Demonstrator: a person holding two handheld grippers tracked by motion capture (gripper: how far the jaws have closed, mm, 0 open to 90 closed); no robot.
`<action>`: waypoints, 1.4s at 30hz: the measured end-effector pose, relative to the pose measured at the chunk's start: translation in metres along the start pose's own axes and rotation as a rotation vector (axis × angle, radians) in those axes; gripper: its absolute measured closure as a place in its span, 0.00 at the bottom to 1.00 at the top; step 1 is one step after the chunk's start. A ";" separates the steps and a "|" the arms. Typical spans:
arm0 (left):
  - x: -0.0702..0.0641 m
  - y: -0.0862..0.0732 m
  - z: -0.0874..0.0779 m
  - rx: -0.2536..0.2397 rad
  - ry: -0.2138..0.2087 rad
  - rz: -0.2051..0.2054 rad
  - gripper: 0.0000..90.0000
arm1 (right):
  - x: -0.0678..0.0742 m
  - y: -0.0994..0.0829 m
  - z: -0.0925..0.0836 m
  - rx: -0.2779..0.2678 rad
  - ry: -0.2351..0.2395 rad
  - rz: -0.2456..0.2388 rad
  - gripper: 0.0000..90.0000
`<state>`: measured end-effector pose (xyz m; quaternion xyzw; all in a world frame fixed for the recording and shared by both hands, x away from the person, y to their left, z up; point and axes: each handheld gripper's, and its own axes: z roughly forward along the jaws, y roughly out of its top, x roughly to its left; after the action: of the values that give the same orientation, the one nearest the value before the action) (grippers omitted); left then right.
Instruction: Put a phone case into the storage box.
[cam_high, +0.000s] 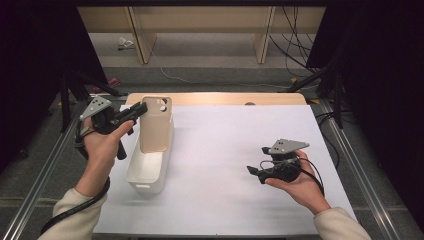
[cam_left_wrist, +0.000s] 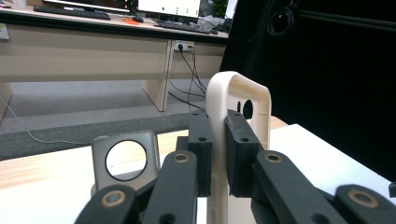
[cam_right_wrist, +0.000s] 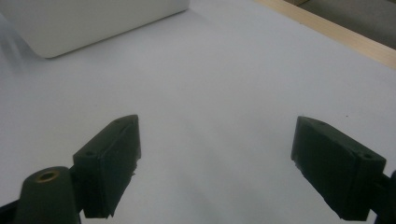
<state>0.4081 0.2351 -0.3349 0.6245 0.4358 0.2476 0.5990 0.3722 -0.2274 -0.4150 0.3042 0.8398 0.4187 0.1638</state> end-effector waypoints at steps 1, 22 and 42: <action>0.001 0.000 0.000 0.000 -0.001 0.001 0.91 | 0.000 0.000 0.000 0.000 0.001 0.001 0.18; 0.008 0.000 0.000 -0.006 0.003 0.020 0.91 | 0.000 0.000 0.000 -0.006 0.000 0.001 0.18; 0.016 -0.001 0.008 0.001 0.006 0.028 0.91 | 0.000 0.001 -0.001 -0.012 -0.001 0.001 0.18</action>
<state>0.4220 0.2440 -0.3407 0.6300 0.4292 0.2576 0.5938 0.3724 -0.2278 -0.4142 0.3039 0.8371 0.4235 0.1658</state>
